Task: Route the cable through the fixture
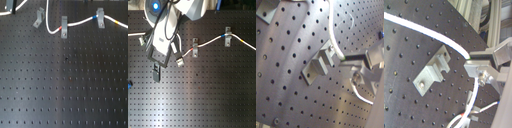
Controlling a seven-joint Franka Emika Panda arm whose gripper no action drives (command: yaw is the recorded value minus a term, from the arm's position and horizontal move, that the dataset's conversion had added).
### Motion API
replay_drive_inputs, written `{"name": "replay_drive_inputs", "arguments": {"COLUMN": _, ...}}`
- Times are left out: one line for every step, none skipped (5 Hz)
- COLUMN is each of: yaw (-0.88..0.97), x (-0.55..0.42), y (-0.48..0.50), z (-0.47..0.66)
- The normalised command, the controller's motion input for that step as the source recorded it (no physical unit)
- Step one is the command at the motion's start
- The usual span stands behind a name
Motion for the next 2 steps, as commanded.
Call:
{"name": "replay_drive_inputs", "arguments": {"yaw": -0.07, "x": -0.111, "y": 0.33, "z": 0.52}}
{"name": "replay_drive_inputs", "arguments": {"yaw": -0.02, "x": -0.184, "y": 0.2, "z": 0.35}}
